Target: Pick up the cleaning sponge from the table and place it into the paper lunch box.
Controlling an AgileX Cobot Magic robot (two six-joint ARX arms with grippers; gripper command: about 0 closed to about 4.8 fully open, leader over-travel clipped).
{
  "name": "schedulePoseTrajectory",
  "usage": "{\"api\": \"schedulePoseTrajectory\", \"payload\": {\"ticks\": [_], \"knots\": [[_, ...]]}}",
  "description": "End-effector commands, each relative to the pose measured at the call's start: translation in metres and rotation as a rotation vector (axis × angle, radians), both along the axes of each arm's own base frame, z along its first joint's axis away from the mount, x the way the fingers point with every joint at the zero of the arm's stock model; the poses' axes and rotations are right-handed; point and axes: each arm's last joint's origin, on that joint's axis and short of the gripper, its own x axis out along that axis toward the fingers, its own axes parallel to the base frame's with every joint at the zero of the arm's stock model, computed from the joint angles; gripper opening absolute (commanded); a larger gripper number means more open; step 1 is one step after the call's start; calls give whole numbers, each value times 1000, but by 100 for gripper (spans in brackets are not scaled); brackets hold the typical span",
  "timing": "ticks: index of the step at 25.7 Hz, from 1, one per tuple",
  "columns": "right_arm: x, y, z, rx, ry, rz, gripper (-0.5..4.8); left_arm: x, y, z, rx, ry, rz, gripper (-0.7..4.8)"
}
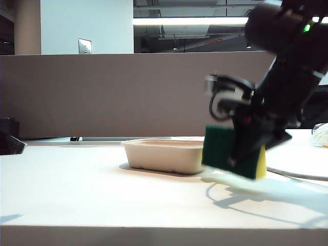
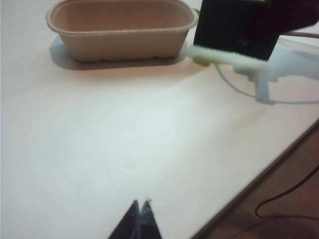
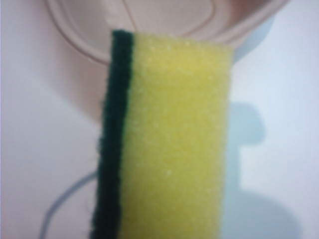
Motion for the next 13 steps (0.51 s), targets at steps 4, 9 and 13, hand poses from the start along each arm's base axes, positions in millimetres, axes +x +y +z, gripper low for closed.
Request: {"api": "schedulePoseTrajectory", "payload": {"ticks": [4,9,13], "knots": [[-12,-7,56,132,-236,-27,-9,0,0,1,-7,-9,-3,-5],[5,4,92,204,-304,3,-9,0,0,1,-6,-9,-3,-5],[56,36,86,222,-208,67,-9,0,0,1,-6,-9,-3,-5]]}}
